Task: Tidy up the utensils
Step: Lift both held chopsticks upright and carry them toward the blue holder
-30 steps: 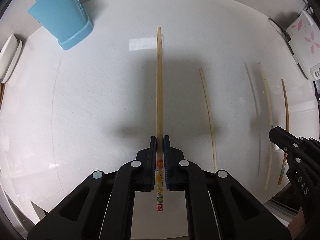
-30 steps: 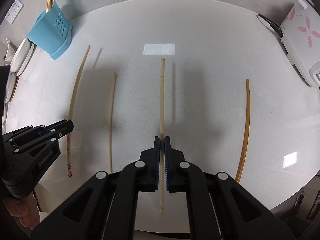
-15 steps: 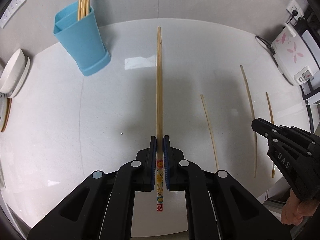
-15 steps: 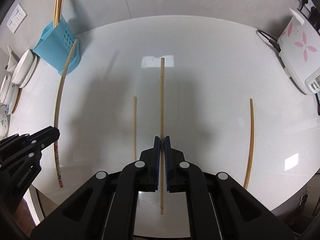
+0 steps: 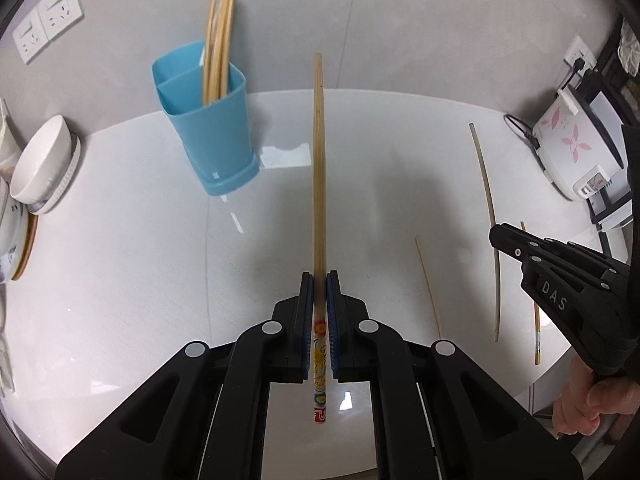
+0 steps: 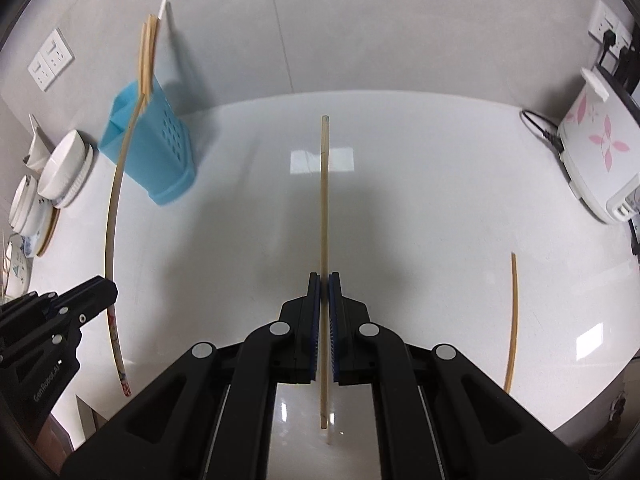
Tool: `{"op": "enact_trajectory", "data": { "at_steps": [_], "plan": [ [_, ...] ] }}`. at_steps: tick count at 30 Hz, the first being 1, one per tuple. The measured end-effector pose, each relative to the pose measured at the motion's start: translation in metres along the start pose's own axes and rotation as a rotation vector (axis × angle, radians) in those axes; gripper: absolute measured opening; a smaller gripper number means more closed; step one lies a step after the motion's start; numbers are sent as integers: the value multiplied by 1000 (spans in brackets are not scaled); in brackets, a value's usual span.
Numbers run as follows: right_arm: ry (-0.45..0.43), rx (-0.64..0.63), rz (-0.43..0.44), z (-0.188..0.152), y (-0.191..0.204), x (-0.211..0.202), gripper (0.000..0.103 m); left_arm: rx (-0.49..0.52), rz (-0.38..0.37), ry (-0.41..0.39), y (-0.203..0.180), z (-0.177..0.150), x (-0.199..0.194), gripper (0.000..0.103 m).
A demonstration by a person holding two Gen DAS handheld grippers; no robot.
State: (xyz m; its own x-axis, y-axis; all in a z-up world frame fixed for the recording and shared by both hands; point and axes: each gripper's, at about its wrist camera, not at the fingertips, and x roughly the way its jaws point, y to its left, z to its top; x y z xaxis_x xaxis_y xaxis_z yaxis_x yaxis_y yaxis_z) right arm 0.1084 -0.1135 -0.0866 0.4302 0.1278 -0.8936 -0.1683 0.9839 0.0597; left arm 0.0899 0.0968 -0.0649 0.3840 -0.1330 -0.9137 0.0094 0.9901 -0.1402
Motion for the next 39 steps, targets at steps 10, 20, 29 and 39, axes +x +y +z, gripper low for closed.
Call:
{"op": "enact_trajectory", "data": {
  "at_steps": [10,20,29,39],
  "plan": [
    [-71,-4,25,13,42,-10,3,-4,-4,-77,43,14,-25,6],
    [-132,-15,55,29,75,-20,3,-27,-6,-184,76,36,-45,6],
    [-198,-44,95,53,94,-32,3,-86,-54,-278,92,56,-44,6],
    [-258,-36,136,82,104,-34,3,-111,-74,-435,108,89,-47,6]
  ]
}}
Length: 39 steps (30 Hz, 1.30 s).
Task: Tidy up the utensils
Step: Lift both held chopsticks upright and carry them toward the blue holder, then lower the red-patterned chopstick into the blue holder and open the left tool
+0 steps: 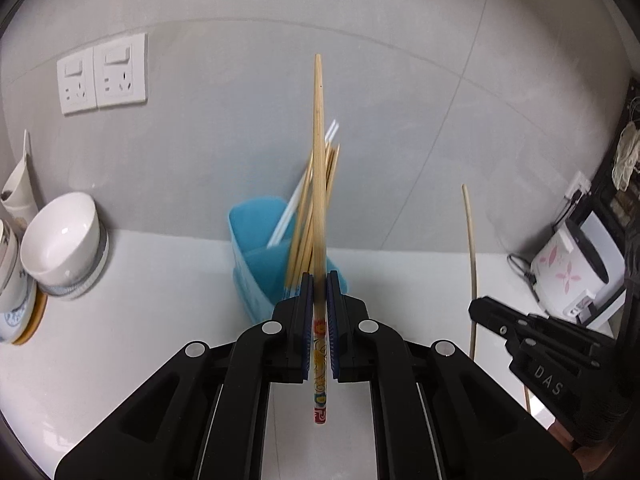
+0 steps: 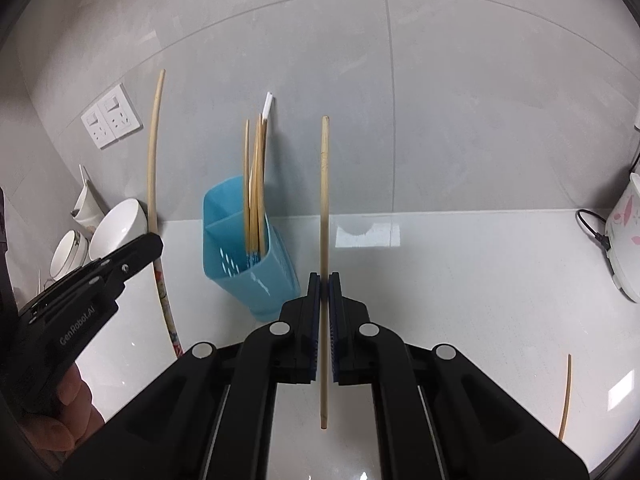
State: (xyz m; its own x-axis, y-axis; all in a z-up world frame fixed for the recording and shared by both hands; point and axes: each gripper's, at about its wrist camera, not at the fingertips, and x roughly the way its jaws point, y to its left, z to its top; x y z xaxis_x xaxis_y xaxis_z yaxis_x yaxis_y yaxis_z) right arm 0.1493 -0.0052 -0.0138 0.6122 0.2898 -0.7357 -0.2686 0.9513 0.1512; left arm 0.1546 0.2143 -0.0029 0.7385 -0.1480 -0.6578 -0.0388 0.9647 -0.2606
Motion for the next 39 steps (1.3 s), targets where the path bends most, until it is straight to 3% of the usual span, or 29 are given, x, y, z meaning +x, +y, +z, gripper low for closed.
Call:
{"op": "enact_trajectory", "data": {
  "at_steps": [6,18,23,39],
  "plan": [
    [-28,19,16,18,-1,8,3,30,-43,-122,2,25,5,6],
    [-31,55,40,39,-8,42,3,97,-78,-223,6,34,53,6],
    [-10,56,44,41,-8,60,3,123,-68,-231,6,27,75,6],
    [22,60,54,41,-9,80,3,141,-29,-121,12,5,116,6]
  ]
}}
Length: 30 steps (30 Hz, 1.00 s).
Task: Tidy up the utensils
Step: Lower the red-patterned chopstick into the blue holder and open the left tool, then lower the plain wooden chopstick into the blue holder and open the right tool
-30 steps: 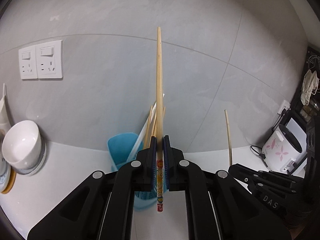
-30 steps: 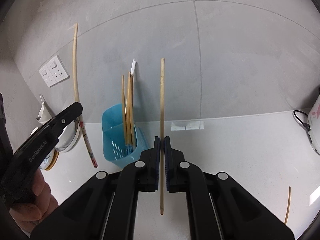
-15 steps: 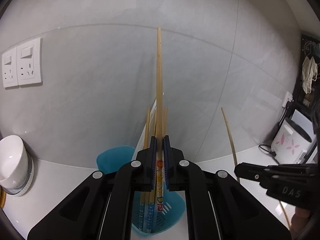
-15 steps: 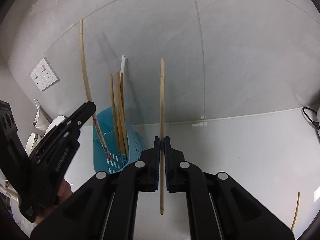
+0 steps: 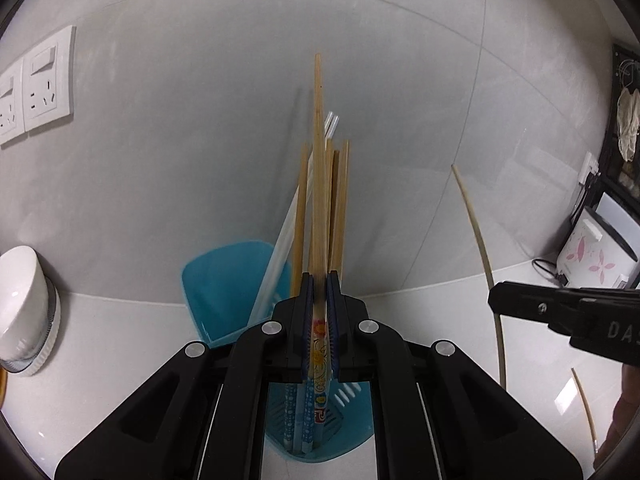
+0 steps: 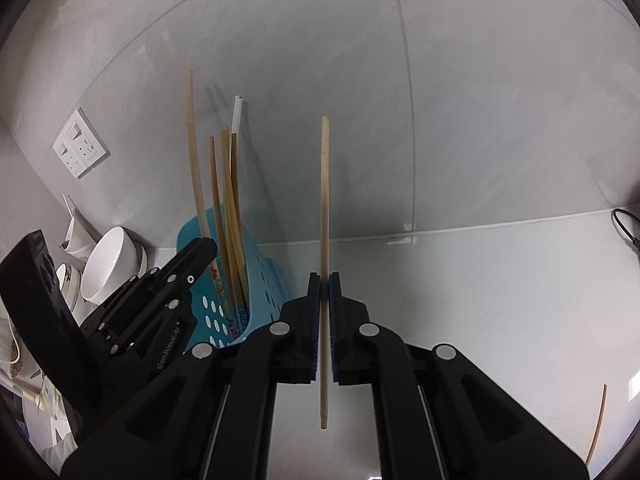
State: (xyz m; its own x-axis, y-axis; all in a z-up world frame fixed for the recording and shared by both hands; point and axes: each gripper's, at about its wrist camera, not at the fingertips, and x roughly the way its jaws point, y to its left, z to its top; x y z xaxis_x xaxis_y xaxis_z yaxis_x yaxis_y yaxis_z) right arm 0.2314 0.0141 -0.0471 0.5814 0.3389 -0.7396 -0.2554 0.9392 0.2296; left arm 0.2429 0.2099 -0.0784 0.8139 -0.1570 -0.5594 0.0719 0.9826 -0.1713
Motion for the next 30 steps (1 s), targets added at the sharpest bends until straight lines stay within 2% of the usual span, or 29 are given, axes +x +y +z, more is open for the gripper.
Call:
{"op": "enact_trajectory", "data": {
  "at_steps": [2,5,7,11,16,19,23,30],
  "plan": [
    [1,-4,3,-1,1,-1,3,6,11,12,0,-2,-1,7],
    [3,-12,6,-2,3,-3,3,4,69,59,5,-2,-11,18],
    [-3,-15,7,-2,4,-4,3,-14,97,96,8,0,-20,38],
    [-24,-17,22,-1,5,-9,4,-32,115,156,15,0,-38,53],
    [-80,-32,59,3,16,-14,4,-48,147,198,23,-4,-57,82],
    [-115,-32,101,6,22,-15,4,-74,165,218,29,-7,-64,93],
    [-174,-52,154,9,35,-16,4,-93,188,235,37,-11,-69,97],
    [-242,-74,197,13,55,-11,4,-113,211,243,51,-7,-74,97]
  ]
}}
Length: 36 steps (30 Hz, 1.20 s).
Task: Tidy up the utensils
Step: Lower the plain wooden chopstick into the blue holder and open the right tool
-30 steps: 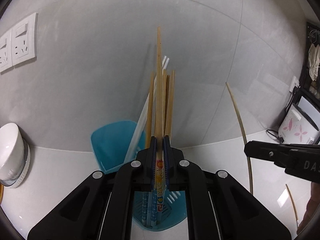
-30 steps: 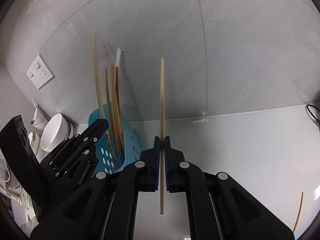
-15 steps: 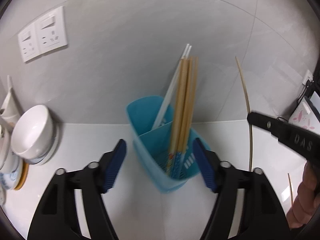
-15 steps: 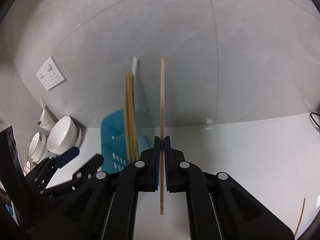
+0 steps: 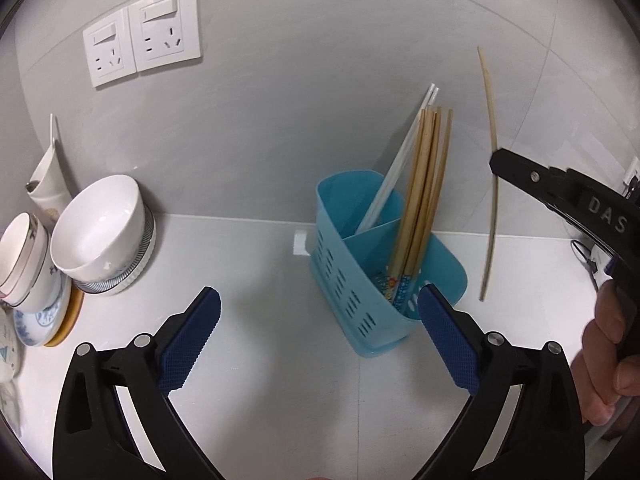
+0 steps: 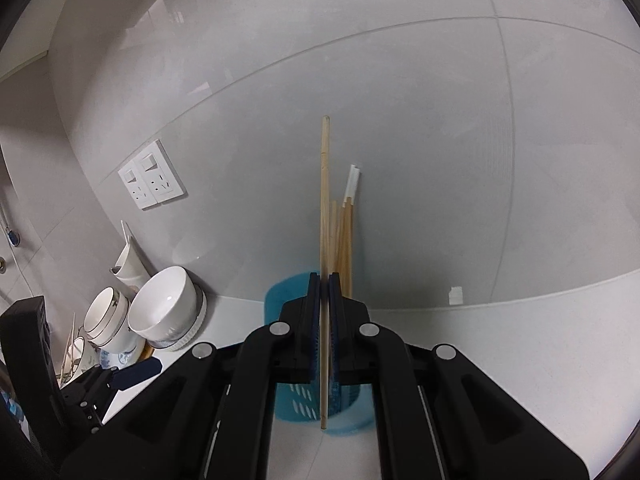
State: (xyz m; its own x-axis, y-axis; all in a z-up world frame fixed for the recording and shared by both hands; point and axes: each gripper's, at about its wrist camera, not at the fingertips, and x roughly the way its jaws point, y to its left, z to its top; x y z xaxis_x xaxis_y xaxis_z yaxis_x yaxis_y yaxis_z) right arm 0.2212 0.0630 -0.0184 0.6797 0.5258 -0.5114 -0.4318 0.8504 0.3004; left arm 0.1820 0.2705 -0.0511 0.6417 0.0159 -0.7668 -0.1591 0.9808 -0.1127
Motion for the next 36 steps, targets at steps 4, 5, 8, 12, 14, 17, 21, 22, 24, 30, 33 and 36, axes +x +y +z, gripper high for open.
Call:
{"op": "enact_trajectory", "data": {
  "at_steps": [4,5,8,12,14,17,21,22,24,30,33,36],
  "plan": [
    [-41,-4,9,-3,6,9,4,-15,9,6,7,0,0,97],
    [-45,-1,9,-4,6,11,4,-18,12,9,8,0,1,97],
    [-55,4,10,-6,7,18,4,-32,14,17,14,-1,4,97],
    [-50,6,-2,-11,7,29,4,-42,21,24,20,-2,6,97],
    [-40,7,-8,-15,6,34,4,-47,25,29,22,-2,8,97],
    [-19,11,-15,-25,2,40,4,-53,27,34,25,-2,10,97],
    [7,0,-30,-36,1,47,4,-55,33,32,26,-1,11,97],
    [13,-3,-31,-38,2,49,4,-56,34,32,26,0,11,97],
    [21,-4,-34,-40,1,51,4,-62,37,35,26,0,11,97],
    [40,-12,-40,-42,0,52,4,-61,37,37,25,0,12,97],
    [47,-21,-52,-41,2,50,6,-61,39,36,26,1,12,97],
    [61,-36,-73,-40,2,47,10,-64,37,31,26,1,12,97]
  ]
}}
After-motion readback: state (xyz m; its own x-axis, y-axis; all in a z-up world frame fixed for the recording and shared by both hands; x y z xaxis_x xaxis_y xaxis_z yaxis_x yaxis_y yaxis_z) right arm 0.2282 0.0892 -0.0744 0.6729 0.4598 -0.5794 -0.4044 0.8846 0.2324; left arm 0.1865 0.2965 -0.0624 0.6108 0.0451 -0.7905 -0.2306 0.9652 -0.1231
